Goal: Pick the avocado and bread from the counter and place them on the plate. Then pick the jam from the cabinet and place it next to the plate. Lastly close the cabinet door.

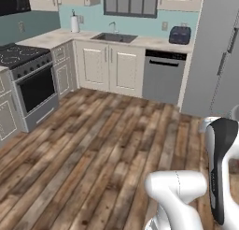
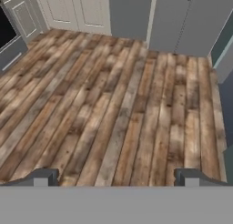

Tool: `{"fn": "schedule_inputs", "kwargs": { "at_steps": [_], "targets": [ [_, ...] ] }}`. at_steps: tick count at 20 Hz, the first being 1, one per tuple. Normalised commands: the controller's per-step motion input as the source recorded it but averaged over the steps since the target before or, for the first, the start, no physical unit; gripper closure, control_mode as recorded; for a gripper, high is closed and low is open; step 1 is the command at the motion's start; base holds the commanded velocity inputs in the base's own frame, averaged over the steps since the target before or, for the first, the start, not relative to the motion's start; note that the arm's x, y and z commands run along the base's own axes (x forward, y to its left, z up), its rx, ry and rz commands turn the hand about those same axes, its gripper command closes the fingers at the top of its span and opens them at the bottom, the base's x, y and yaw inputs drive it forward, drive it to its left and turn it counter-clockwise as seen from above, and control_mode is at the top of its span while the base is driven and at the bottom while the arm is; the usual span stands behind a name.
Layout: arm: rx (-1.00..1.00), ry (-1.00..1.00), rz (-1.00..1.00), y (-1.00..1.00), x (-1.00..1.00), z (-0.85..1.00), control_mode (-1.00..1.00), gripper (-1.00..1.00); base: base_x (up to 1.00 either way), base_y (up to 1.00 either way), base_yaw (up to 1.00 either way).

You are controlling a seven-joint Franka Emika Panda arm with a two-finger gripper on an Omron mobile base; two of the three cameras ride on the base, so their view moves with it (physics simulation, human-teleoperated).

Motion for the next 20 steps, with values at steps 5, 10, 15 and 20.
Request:
{"fn": "schedule_inputs", "kwargs": {
  "at_steps": [5,10,15,20],
  "targets": [
    [0.0,0.0,0.0,0.0,0.0,0.0,1.0,-1.0,0.65,-0.02,0.11],
    [0.0,0.0,0.0,0.0,0.0,0.0,1.0,-1.0,0.72,0.0,0.11],
    [0.0,0.0,0.0,0.0,0.0,0.0,1.0,-1.0,0.71,0.0,0.11],
    [0.0,0.0,0.0,0.0,0.0,0.0,1.0,-1.0,0.73,-0.01,0.12]
  ]
}}
